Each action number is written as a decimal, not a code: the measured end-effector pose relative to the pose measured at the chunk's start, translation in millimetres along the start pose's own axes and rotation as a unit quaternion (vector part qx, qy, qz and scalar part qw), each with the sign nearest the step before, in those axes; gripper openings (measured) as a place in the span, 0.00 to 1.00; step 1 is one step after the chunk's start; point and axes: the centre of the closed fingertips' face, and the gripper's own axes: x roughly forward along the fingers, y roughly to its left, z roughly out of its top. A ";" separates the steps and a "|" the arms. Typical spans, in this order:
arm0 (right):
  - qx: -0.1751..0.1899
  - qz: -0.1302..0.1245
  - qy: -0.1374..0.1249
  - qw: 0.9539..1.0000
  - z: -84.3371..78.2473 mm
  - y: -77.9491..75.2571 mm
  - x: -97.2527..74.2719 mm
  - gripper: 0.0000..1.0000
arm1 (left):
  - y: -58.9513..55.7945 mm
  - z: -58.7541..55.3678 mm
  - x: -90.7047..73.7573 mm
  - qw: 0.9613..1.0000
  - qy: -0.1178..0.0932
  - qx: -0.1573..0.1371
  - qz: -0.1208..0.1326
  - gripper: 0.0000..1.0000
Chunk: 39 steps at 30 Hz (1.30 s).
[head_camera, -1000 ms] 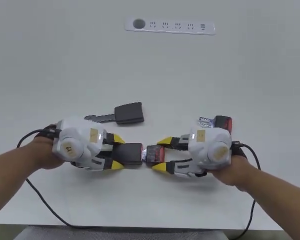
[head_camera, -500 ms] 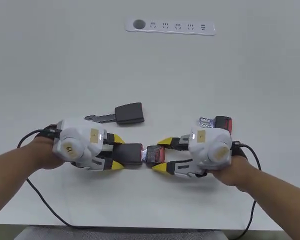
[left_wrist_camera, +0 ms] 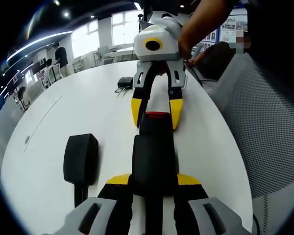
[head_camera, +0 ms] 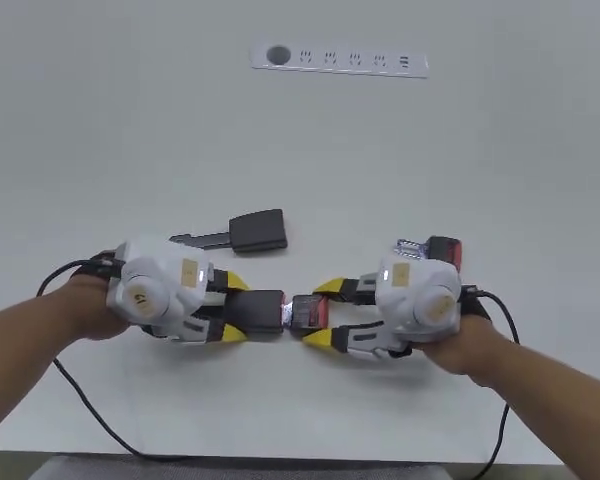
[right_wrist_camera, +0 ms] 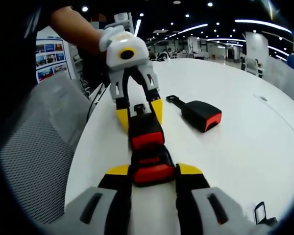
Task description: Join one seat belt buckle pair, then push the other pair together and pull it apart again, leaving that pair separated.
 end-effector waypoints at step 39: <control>0.068 -0.136 0.005 0.988 -12.5 -101.3 -132.8 0.79 | 92.3 49.2 -47.3 0.986 -0.025 -0.098 0.132 0.76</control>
